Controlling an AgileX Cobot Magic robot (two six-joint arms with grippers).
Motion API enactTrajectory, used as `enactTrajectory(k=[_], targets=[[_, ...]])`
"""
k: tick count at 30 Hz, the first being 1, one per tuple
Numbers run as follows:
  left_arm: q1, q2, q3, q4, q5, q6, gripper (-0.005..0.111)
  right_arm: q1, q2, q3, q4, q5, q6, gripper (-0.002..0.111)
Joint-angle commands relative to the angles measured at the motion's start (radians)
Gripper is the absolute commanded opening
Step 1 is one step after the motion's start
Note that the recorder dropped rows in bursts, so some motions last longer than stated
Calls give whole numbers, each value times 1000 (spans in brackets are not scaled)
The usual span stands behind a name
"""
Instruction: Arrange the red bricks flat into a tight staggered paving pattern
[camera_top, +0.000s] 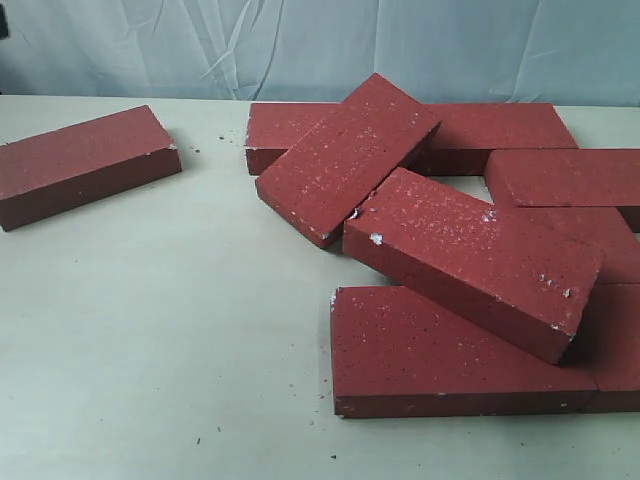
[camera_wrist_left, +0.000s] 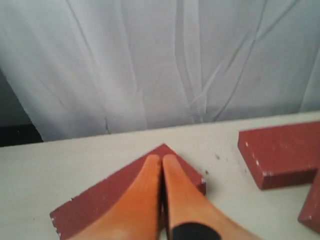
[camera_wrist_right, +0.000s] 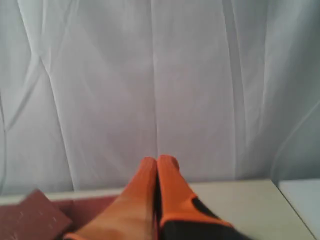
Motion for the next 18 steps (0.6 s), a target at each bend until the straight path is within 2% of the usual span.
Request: enactTrajectory(k=[1, 5, 8, 15, 18], targets=[[-114, 109, -95, 42, 197, 71, 0, 4, 89, -97, -93, 240, -33, -1], [-189, 192, -172, 15, 335, 138, 0, 4, 147, -144, -95, 377, -113, -1], [-222, 239, -207, -53, 385, 207, 0, 4, 201, -173, -97, 487, -141, -1], [-258, 389, -310, -385, 540, 524, 0, 4, 389, -219, -83, 713, -167, -1], [-258, 452, -345, -536, 552, 655, 0, 4, 451, -217, -65, 816, -185, -1]])
